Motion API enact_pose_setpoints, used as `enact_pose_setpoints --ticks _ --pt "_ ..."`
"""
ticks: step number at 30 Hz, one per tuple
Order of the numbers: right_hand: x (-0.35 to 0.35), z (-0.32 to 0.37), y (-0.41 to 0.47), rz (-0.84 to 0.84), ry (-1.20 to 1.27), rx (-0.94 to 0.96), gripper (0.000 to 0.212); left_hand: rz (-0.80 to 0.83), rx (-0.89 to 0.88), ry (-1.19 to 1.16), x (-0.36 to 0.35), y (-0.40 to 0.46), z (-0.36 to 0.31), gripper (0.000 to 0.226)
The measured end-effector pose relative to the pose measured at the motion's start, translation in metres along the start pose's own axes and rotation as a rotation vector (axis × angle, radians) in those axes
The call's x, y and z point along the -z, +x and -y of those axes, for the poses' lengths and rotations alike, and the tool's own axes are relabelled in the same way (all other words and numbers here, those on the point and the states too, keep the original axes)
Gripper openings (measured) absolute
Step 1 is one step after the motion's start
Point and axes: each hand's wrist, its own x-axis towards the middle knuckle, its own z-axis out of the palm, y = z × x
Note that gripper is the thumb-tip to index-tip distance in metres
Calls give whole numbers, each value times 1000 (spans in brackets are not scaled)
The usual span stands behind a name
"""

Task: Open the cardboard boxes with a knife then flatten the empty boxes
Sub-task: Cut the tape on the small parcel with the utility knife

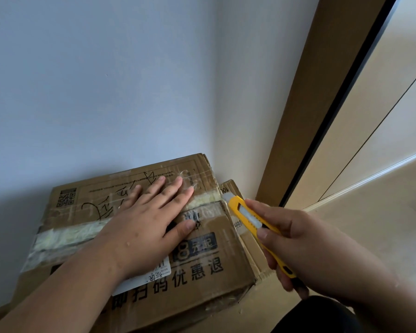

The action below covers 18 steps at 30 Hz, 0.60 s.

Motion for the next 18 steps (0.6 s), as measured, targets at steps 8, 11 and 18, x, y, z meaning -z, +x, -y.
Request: enact_pose_setpoints --ticks 8,11,18 --pt "-4 -3 -38 50 -142 -59 56 24 6 -11 2 0 -1 74" --pt "-2 1 -45 47 -154 -84 55 41 12 -16 4 0 -2 69" --pt "-15 -5 -43 -40 -126 -78 54 42 -6 -69 9 -1 2 66"
